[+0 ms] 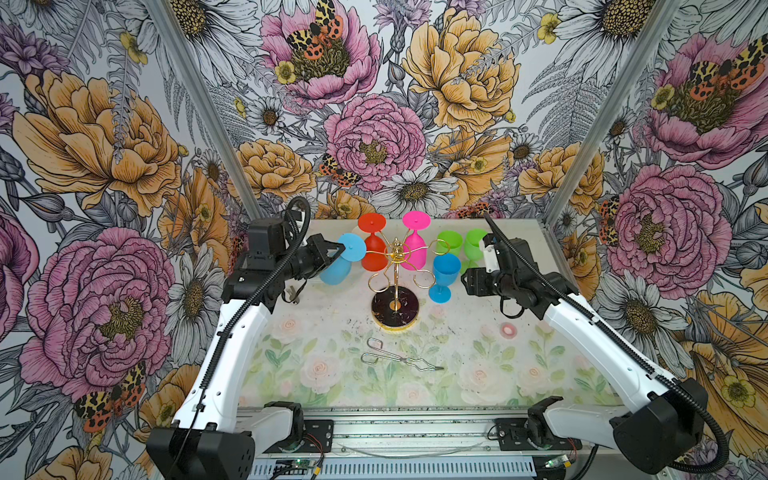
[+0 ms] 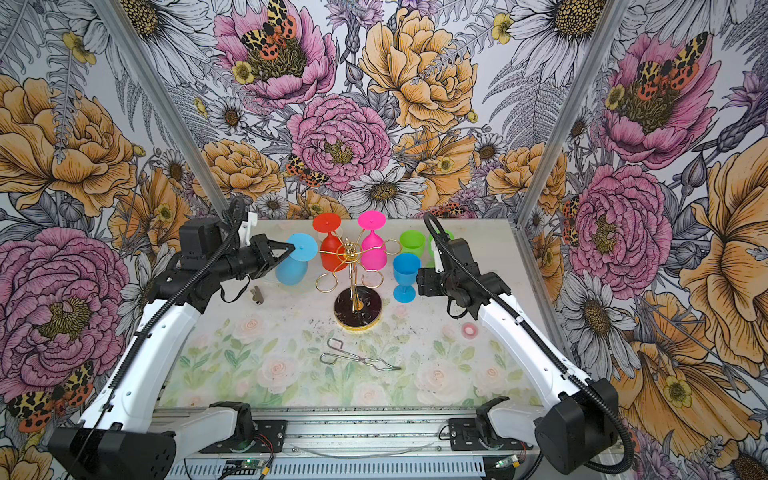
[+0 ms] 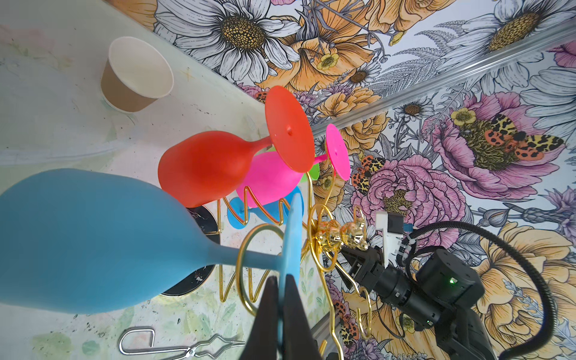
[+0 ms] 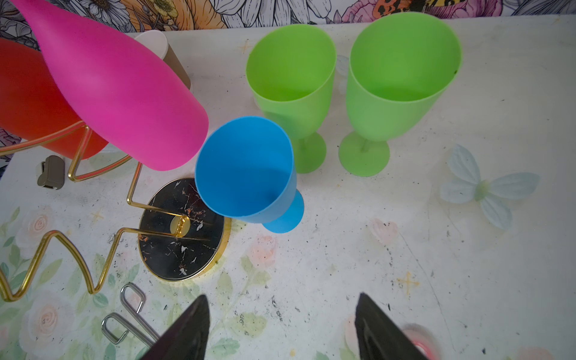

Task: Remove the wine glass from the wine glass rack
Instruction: 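Pull the blue glass off the rack hook with the left gripper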

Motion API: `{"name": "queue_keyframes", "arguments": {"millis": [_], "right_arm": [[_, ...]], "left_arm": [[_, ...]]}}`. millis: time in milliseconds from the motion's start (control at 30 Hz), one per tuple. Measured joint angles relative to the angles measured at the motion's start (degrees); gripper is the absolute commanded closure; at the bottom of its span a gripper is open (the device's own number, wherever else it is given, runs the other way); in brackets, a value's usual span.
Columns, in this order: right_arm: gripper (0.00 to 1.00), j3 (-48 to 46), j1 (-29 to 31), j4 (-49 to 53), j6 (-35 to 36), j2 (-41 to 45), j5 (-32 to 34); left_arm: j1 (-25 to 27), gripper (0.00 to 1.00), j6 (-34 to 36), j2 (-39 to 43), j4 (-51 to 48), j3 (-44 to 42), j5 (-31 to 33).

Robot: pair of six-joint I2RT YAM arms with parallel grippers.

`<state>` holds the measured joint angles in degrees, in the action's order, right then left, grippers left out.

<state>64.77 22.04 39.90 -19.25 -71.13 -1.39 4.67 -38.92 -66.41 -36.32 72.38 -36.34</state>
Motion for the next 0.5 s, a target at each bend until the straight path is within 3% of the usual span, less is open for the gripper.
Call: {"name": "queue_keyframes", "arguments": {"millis": [500], "right_arm": [[0.25,-0.92,0.0,-0.37,-0.02,0.0,0.0]], "left_arm": [[-0.09,1.0,-5.01,0.04,2.21,-0.07,-4.2]]}}
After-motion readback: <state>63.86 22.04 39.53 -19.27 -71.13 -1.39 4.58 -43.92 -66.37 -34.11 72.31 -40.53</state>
